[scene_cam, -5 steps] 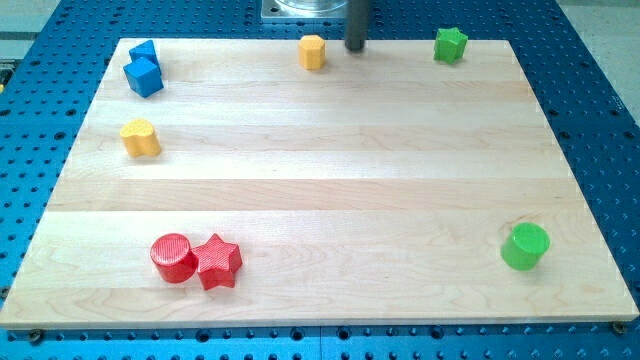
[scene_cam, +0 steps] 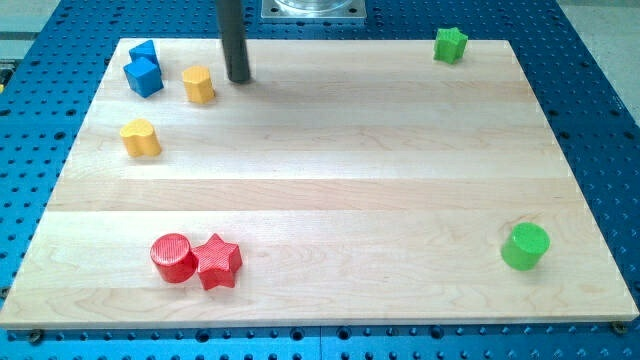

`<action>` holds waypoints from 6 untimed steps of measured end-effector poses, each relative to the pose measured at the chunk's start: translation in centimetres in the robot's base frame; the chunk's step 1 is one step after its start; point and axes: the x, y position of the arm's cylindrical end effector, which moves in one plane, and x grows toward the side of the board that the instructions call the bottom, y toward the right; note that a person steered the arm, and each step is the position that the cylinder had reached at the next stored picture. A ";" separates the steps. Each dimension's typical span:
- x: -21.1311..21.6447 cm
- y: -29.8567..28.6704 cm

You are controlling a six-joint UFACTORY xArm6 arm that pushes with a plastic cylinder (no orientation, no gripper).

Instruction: Move the yellow hexagon horizontally right to the cube

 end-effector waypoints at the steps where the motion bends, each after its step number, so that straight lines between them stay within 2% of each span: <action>1: 1.4 -5.8; 2: 7.9 -8.2; 3: 6.8 -5.2; 4: 2.5 -0.8; 6: -3.9 -3.2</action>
